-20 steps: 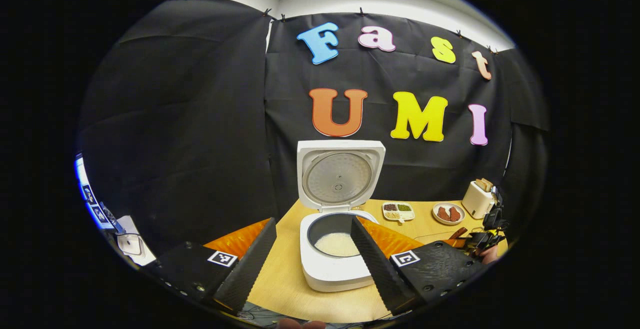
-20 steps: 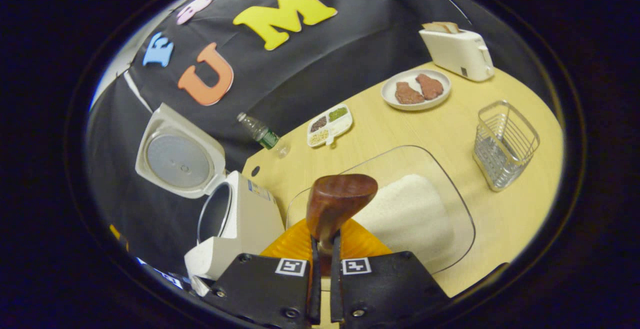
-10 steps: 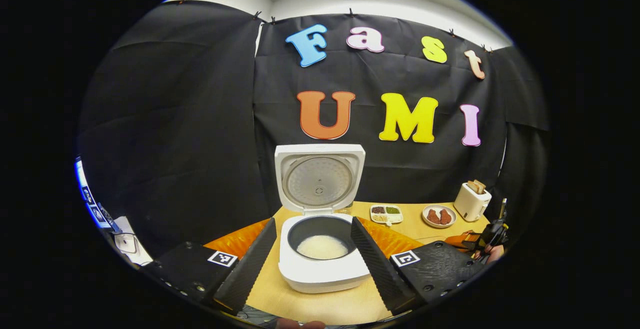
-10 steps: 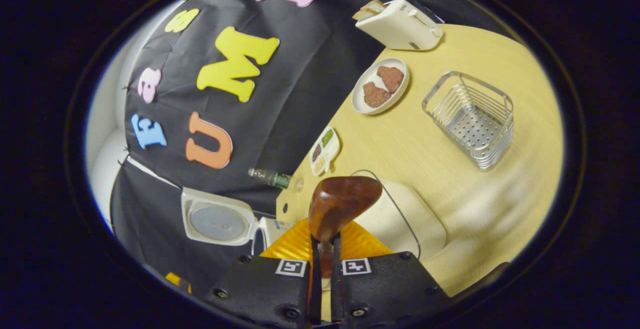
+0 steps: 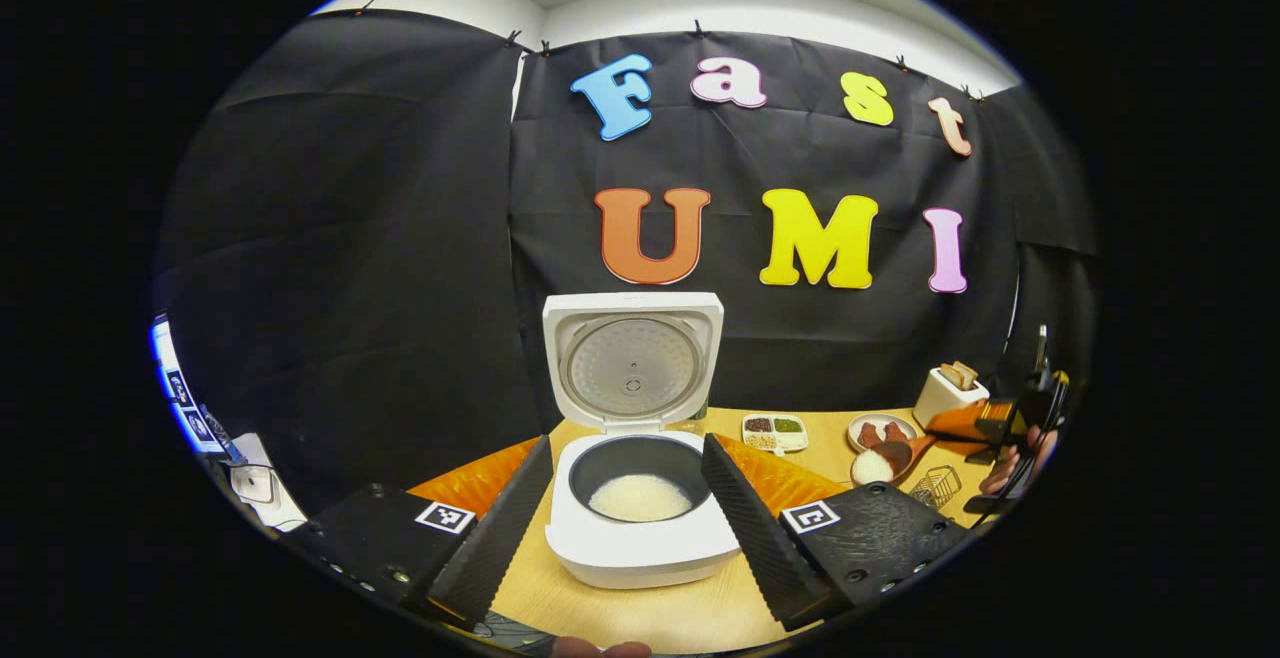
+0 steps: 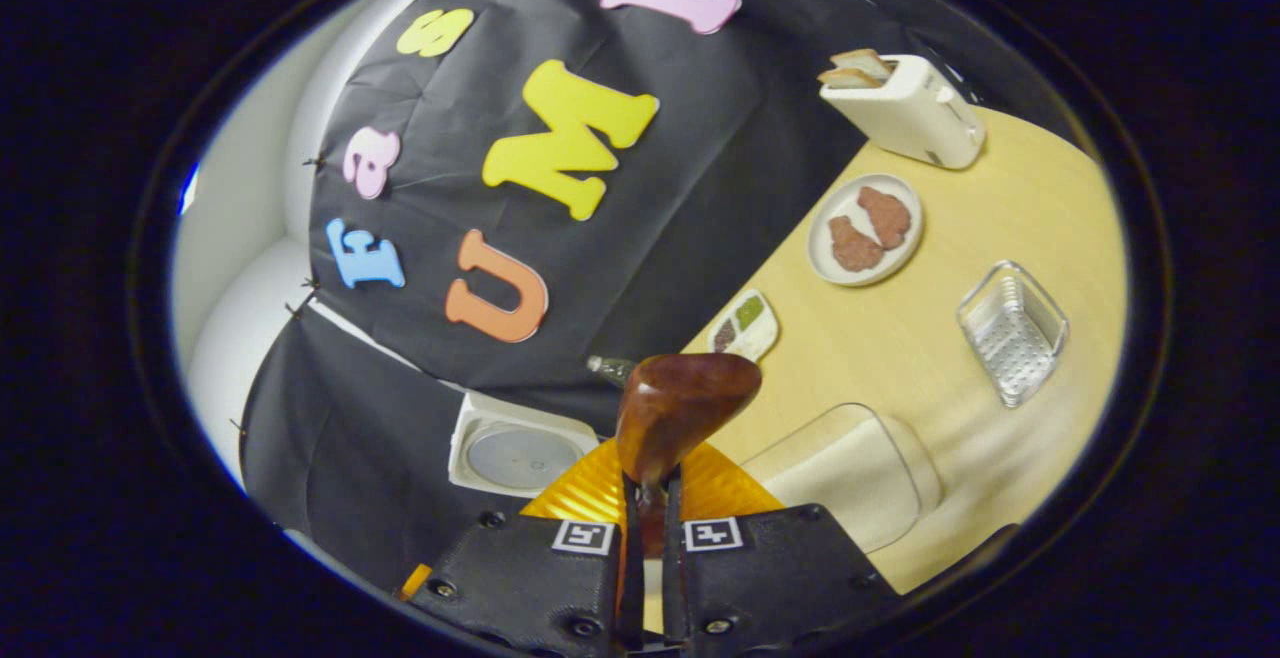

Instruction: Close the left gripper, press the button to open the rice cooker; take a wooden spoon from the chopstick holder with the right hand, scoop a spoonful of rice and pour it into the rice cooker, then put the wooden spoon back into the chopstick holder.

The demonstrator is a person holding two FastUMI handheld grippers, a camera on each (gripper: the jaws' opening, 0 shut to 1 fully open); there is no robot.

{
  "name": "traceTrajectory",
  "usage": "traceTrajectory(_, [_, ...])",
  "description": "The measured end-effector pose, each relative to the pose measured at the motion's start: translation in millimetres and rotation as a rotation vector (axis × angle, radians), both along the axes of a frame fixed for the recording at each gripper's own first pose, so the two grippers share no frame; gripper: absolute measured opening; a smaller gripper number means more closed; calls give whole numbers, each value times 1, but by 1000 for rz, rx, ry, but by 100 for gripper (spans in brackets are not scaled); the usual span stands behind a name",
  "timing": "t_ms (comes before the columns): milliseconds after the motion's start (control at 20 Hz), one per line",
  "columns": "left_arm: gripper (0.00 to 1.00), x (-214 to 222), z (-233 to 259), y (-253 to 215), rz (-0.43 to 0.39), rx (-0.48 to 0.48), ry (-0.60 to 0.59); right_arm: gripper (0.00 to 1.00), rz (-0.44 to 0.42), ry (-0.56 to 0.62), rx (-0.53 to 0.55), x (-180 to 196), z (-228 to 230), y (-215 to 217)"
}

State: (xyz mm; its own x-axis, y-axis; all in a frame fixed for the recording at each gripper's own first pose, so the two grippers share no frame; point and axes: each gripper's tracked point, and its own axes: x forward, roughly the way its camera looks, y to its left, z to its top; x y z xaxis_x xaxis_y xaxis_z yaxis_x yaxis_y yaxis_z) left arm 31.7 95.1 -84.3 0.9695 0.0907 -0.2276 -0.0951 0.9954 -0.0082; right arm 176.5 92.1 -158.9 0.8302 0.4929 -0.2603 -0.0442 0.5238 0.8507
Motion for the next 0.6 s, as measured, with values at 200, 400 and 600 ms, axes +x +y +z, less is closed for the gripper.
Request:
traceTrajectory(200, [96,-9,2,14,14,-2,-14,12,106,-70,12,22,46,75])
traceTrajectory(400, [96,-15,-1,43,39,3,-17,12,210,-102,-33,41,57,156])
traceTrajectory(600, [96,-21,-18,61,29,-44,13,12,250,-87,-168,64,29,213])
